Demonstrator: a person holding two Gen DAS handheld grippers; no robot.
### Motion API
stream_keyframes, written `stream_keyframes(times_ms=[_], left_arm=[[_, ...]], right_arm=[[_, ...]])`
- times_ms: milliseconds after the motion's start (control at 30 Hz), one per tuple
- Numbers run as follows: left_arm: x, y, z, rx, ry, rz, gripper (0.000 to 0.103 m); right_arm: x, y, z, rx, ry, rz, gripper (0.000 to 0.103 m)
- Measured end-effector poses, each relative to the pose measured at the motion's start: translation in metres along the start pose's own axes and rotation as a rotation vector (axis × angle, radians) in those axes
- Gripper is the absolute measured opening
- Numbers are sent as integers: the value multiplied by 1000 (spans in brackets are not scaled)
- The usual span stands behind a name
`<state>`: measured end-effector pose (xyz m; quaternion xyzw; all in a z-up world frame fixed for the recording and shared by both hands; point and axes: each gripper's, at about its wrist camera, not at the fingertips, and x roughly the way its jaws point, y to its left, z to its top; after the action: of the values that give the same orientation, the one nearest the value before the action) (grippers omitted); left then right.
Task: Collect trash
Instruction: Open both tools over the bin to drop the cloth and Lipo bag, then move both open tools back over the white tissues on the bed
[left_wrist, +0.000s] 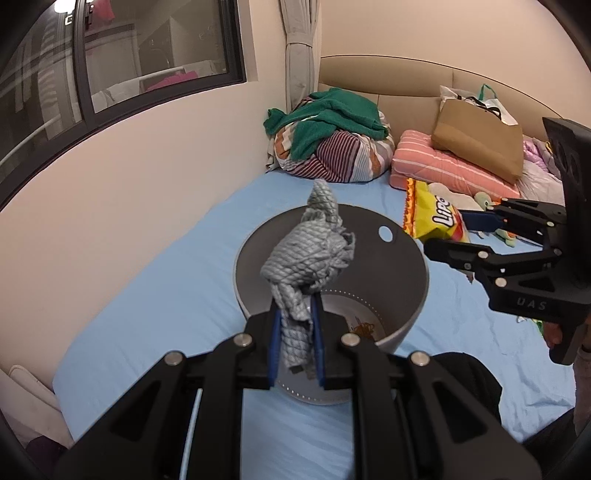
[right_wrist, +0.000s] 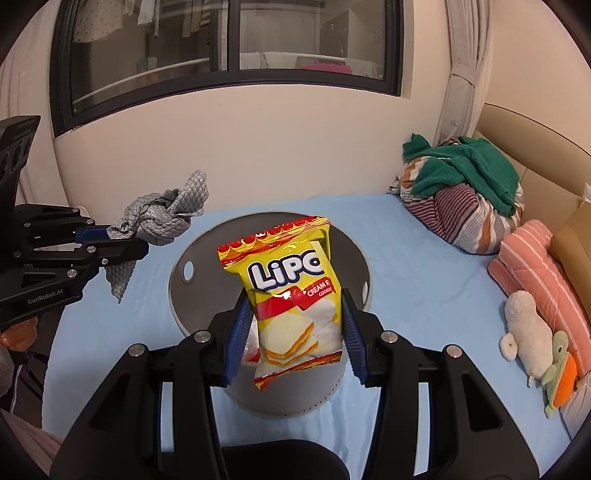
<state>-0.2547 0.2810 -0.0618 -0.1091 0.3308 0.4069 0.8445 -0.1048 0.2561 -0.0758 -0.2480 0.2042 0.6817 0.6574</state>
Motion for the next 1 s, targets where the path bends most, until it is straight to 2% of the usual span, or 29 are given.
stream_keyframes(times_ms=[167,233,267,300,367,433,767,1000], left_arm=[[9,9,7,-23,-17,23,19],[17,11,9,-26,-11,20,22],[23,11,10,-28,-4,13,30],[27,12,11,-32,-1,11,35],[36,10,12,-28,3,0,59],[43,8,13,-19,6,-2,64],[54,-13,13,25,32,-57,64],[63,-52,17,94,33,-124,64]], right_arm=[[17,4,21,-27,-1,24,45],[24,3,27,-20,0,30,49],[29,2,30,-15,5,34,51],[33,1,32,-11,12,35,58],[39,-1,34,-4,22,31,62],[43,-3,33,-5,34,26,62],[34,-31,-1,73,73,-35,62],[5,-65,-38,176,75,-123,62]])
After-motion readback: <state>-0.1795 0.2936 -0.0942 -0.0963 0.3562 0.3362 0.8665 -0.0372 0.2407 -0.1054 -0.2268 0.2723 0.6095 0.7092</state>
